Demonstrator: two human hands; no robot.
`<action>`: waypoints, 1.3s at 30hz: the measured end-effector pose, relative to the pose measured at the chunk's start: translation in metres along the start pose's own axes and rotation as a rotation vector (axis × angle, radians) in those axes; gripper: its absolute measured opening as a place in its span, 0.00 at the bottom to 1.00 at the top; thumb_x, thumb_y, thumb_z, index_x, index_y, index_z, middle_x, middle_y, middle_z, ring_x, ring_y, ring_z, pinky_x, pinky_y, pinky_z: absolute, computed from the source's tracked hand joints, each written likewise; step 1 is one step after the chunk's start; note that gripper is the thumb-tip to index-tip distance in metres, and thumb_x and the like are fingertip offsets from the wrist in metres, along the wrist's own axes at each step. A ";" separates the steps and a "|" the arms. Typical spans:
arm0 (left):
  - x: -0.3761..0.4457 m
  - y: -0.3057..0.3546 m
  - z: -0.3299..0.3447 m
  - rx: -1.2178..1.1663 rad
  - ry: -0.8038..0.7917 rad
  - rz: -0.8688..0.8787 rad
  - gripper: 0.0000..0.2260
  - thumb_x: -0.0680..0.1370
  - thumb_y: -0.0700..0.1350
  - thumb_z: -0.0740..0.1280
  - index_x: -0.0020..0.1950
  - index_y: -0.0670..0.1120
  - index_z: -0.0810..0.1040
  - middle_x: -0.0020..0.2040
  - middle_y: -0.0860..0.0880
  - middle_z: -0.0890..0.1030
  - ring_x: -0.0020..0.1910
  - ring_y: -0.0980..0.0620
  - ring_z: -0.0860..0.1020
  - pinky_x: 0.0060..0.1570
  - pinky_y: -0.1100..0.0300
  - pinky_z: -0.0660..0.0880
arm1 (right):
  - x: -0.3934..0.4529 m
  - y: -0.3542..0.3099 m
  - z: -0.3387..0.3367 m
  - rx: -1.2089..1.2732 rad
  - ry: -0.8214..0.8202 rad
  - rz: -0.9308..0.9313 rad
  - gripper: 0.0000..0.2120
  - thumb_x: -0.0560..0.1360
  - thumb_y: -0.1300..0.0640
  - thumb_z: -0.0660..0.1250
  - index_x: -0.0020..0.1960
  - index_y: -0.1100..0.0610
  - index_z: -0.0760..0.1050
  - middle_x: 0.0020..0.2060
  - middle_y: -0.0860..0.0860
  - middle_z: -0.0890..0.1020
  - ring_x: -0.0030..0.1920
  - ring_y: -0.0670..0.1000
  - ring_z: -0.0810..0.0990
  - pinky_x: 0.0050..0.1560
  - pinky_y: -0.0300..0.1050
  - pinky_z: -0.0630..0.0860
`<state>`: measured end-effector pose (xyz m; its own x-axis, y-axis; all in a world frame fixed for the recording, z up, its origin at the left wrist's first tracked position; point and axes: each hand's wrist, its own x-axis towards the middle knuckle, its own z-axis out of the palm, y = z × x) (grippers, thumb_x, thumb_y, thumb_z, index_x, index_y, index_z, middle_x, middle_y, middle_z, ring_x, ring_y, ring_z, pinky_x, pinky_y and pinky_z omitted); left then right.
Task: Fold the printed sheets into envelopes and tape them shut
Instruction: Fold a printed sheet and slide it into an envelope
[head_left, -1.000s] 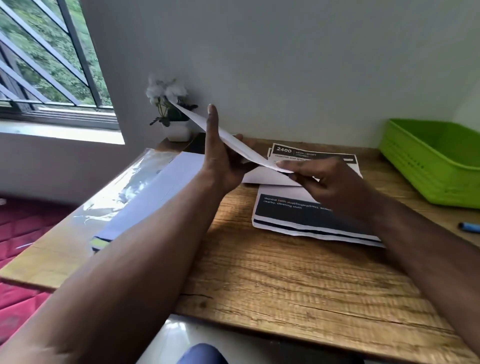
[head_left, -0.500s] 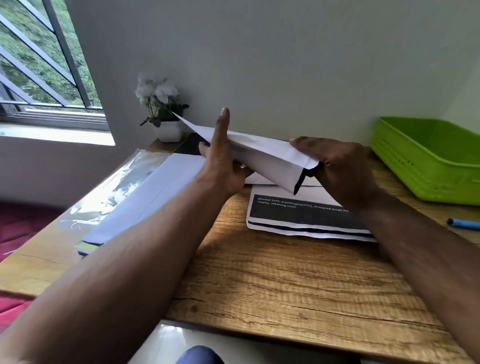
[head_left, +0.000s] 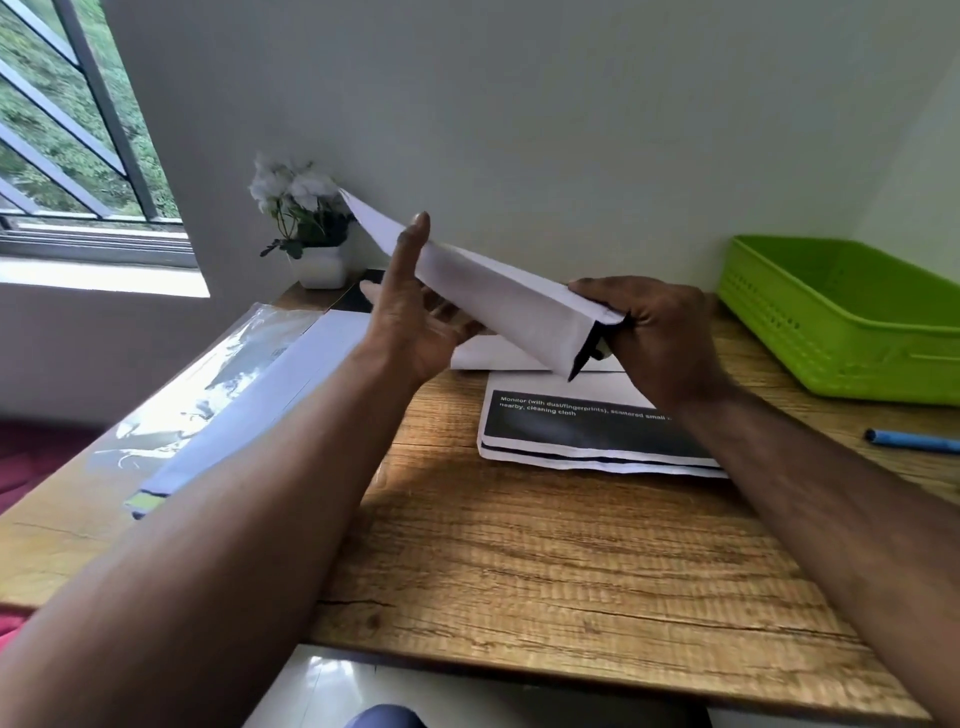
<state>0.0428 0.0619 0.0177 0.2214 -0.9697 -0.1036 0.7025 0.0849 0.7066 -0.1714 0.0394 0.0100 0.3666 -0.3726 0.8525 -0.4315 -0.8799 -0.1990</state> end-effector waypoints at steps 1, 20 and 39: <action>0.000 0.002 -0.001 -0.045 0.021 0.010 0.29 0.71 0.57 0.73 0.64 0.42 0.70 0.61 0.39 0.77 0.57 0.40 0.79 0.50 0.38 0.78 | -0.001 0.002 0.000 -0.004 0.014 0.003 0.16 0.67 0.70 0.66 0.53 0.64 0.82 0.48 0.57 0.85 0.49 0.41 0.79 0.52 0.29 0.73; 0.001 -0.005 0.000 -0.105 -0.179 0.113 0.29 0.73 0.67 0.63 0.61 0.45 0.74 0.60 0.42 0.79 0.60 0.39 0.79 0.61 0.33 0.70 | 0.012 -0.004 0.002 0.881 0.091 0.976 0.12 0.75 0.71 0.63 0.45 0.58 0.80 0.31 0.51 0.84 0.28 0.49 0.81 0.27 0.39 0.77; 0.007 -0.005 -0.009 -0.233 -0.128 0.170 0.21 0.72 0.65 0.66 0.35 0.46 0.77 0.36 0.47 0.75 0.38 0.47 0.75 0.64 0.45 0.69 | 0.002 0.046 0.008 -0.342 -0.859 0.612 0.26 0.77 0.40 0.60 0.73 0.44 0.62 0.73 0.47 0.67 0.72 0.52 0.65 0.71 0.54 0.60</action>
<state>0.0471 0.0568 0.0076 0.2728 -0.9567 0.1015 0.8021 0.2845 0.5251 -0.1836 -0.0044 -0.0015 0.4068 -0.9135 0.0105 -0.8912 -0.3994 -0.2152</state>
